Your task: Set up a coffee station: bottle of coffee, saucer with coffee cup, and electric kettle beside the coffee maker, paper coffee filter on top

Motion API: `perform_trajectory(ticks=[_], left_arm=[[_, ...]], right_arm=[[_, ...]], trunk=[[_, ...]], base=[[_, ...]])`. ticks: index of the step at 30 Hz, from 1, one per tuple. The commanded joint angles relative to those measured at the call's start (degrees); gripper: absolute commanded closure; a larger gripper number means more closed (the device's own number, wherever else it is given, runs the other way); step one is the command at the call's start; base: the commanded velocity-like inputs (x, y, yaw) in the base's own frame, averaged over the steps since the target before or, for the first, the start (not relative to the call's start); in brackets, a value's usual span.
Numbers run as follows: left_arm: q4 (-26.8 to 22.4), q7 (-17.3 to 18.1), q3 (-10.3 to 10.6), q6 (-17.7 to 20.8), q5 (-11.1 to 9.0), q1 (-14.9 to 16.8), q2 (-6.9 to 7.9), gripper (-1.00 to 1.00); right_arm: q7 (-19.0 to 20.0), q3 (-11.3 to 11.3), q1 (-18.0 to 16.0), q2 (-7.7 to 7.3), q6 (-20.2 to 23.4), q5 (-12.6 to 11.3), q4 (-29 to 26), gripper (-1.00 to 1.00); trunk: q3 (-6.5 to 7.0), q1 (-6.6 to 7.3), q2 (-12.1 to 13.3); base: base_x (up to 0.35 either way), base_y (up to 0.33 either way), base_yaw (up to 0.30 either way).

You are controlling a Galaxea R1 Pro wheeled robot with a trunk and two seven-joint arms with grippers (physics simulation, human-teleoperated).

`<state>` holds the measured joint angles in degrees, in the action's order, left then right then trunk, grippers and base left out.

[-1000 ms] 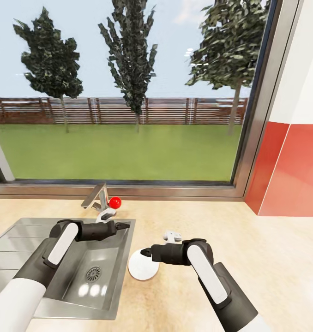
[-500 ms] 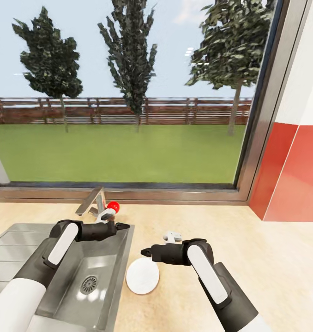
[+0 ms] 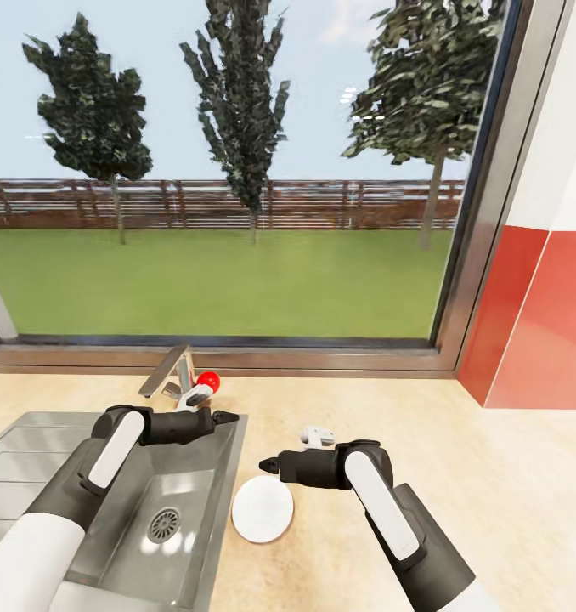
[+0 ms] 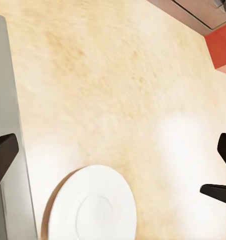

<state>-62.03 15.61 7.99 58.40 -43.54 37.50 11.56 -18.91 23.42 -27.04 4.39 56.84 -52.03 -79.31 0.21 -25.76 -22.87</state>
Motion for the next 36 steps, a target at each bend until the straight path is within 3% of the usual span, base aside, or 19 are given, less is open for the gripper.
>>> perform_trajectory(ticks=[1, 36], left_arm=[[0.03, 0.56, 0.07, 0.05, 0.54, 0.02, 0.04, -1.00], [0.09, 0.56, 0.01, 0.04, 0.56, -0.13, 0.04, -1.00]], right_arm=[[-0.60, 0.03, -0.03, 0.01, 0.10, -0.59, -0.04, -1.00], [-0.60, 0.04, -0.03, 0.01, 0.05, -0.62, -0.06, -1.00]], trunk=[[-0.03, -0.02, -0.05], [-0.03, -0.02, -0.05]], base=[[0.000, 0.000, 0.000], [0.000, 0.000, 0.000]])
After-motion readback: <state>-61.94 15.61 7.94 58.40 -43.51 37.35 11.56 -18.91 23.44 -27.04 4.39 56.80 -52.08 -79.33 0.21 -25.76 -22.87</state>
